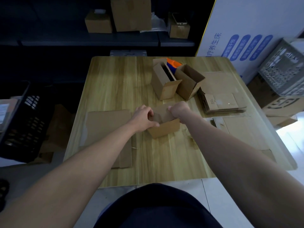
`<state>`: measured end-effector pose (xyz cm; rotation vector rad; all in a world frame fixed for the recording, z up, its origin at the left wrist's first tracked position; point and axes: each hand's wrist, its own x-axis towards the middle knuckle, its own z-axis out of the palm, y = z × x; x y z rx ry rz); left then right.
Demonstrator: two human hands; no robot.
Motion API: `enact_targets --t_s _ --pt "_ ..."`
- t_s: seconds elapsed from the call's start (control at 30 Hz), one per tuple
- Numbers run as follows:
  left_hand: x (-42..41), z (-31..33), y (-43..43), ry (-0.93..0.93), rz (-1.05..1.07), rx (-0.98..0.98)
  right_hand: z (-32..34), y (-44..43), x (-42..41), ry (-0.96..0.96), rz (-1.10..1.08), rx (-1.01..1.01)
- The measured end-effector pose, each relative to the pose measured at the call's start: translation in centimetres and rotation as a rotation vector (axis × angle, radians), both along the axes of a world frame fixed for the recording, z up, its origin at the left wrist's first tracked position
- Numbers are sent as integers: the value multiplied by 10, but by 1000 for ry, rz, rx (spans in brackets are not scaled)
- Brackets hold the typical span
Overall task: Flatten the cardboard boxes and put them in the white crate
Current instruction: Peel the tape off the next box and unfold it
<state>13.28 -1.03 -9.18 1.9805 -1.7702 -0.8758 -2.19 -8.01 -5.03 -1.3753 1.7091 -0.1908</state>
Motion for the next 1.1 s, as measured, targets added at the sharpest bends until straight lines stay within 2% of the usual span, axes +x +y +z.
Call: enact_targets --t_s 0.1,0.2,0.27,0.37,0.43,0.53,0.6,0.63,0.7,0.73,0.8,0.87,0.97,1.1 --pt "3 1 5 25 -46 71 1 1 1 -44 -45 31" --pt "9 2 4 268 47 71 7 0 3 -141 -180 101" --pt "18 3 2 486 214 103 10 -4 0 -258 -194 88" --pt "31 4 -1 908 550 272 15 -4 -15 -206 -34 38" --pt "38 4 -3 993 704 323 16 -4 -23 -222 33 84" --pt "38 0 -5 951 750 403 17 -5 -26 -331 107 103" --pt "30 -3 -7 848 703 407 19 -6 -23 -302 82 40" --pt "24 -3 -7 719 672 351 20 -6 -21 -262 48 8" --pt "13 -3 -9 467 606 74 19 -7 -19 -204 -2 -20" --pt "9 1 -9 413 535 -72 18 -7 -18 -192 -16 -17" --pt "-1 8 -6 357 322 -239 15 -6 -17 -188 -45 6" --pt "-8 7 0 232 154 -305 11 -4 -15 -164 -41 16" --pt "-15 1 9 68 48 -371 4 0 -12 -161 -53 -1" --pt "-19 -9 19 76 71 -317 -3 7 -5 -144 -41 20"
